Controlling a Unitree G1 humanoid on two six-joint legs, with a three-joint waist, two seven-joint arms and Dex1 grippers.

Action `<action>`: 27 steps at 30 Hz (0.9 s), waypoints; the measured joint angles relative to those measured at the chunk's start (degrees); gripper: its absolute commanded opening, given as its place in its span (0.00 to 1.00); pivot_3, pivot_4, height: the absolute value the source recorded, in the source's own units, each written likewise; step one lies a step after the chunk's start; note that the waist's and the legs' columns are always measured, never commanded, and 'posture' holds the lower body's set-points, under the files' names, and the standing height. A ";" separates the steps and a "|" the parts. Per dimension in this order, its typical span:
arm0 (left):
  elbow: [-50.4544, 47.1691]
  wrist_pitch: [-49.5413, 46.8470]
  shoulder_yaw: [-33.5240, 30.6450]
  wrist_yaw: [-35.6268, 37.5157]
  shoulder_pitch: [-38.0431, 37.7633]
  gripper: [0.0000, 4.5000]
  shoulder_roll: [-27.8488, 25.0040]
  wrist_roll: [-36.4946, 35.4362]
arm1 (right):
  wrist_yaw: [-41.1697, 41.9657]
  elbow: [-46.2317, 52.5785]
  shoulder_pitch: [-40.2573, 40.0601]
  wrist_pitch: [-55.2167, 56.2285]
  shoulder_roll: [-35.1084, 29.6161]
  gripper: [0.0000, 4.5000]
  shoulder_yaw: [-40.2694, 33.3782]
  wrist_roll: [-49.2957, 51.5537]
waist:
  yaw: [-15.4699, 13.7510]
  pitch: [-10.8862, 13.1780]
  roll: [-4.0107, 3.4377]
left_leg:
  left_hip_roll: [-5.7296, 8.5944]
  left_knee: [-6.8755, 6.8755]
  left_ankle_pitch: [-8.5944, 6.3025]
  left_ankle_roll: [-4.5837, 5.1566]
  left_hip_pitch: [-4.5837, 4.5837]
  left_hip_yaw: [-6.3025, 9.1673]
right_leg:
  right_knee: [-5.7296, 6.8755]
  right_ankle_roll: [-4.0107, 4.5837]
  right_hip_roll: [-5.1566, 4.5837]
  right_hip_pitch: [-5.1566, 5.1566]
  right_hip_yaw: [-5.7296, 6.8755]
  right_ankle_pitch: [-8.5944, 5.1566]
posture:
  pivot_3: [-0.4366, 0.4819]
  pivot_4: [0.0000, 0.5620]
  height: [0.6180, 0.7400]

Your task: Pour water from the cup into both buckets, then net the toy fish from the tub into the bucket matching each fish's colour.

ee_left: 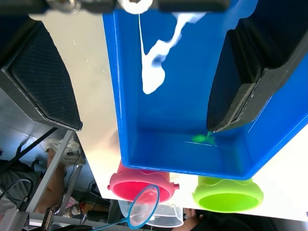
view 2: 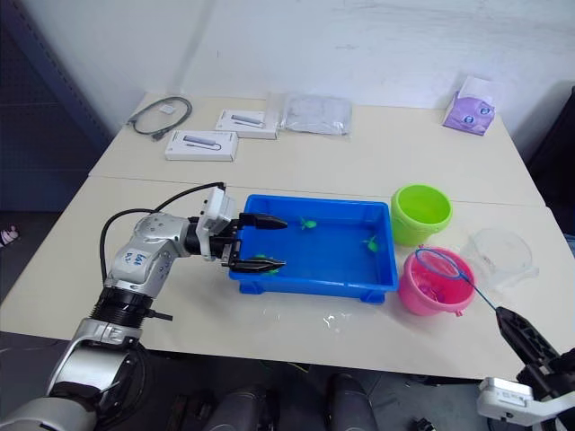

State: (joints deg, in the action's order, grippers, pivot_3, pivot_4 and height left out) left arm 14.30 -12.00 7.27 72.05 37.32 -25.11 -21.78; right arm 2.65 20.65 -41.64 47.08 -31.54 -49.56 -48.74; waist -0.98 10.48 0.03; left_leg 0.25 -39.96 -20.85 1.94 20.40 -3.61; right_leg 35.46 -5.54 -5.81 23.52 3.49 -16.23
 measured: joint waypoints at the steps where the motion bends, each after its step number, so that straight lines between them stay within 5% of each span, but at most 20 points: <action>1: 0.00 0.01 -0.01 -0.02 -0.01 0.99 0.00 0.00 | 0.01 -0.62 -0.02 -0.61 -0.72 0.00 -0.31 1.33 | 0.06 0.00 0.00 | 0.00 0.00 0.00 0.01 0.00 -0.02 | 0.00 0.00 -0.02 0.00 -0.02 0.00 | 0.48 0.27 0.99; 3: -0.01 0.02 -0.01 -0.04 -0.01 0.99 0.00 0.00 | 0.68 -0.83 -0.05 -1.55 -1.96 0.00 -0.49 4.98 | 0.27 0.01 0.01 | -0.01 0.00 -0.01 0.02 -0.02 -0.02 | 0.01 0.00 -0.04 -0.01 -0.03 0.00 | 0.48 0.27 0.99; 9: -0.09 0.01 -0.21 -0.33 -0.47 0.99 -0.23 0.01 | 14.03 7.94 -1.36 -15.17 -4.62 0.00 11.27 38.58 | 1.23 0.01 0.02 | -0.08 0.02 -0.01 0.03 -0.11 -0.02 | 0.13 0.04 -0.08 -0.03 -0.04 -0.02 | 0.48 0.27 0.99; 15: -0.37 0.00 -1.11 -1.03 -1.99 0.99 -1.07 0.01 | 19.43 23.95 5.72 -49.02 -14.59 0.00 21.46 77.35 | 1.04 0.01 0.04 | -0.12 0.00 -0.01 0.04 -0.12 0.11 | 0.17 0.08 -0.24 -0.02 0.08 -0.03 | 0.48 0.27 0.99; 22: -2.47 -0.74 -2.68 -2.69 -3.48 0.99 -2.47 -0.03 | 3.36 25.37 25.54 -81.97 -24.27 0.00 31.10 111.25 | 0.71 0.02 0.06 | 0.04 -0.03 0.00 0.09 0.06 0.33 | -0.01 0.05 -0.54 -0.03 0.40 -0.02 | 0.48 0.27 0.99; 27: -4.90 -2.08 -3.42 -3.98 -5.17 0.99 -3.17 -0.16 | -7.80 19.93 35.27 -93.64 -31.04 0.00 35.05 132.70 | 0.62 0.03 0.06 | 0.04 -0.01 0.00 0.09 0.27 0.52 | -0.17 0.05 -0.55 0.01 0.67 -0.02 | 0.48 0.27 0.99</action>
State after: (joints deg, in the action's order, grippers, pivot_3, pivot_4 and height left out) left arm 9.40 -14.08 3.85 68.07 32.14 -28.28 -21.94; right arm -5.14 40.58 -6.37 -46.56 -62.58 -14.50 83.96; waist -0.37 10.51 0.09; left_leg 0.29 -39.97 -20.85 2.03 20.67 -3.09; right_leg 35.29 -5.49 -6.36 23.53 4.16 -16.25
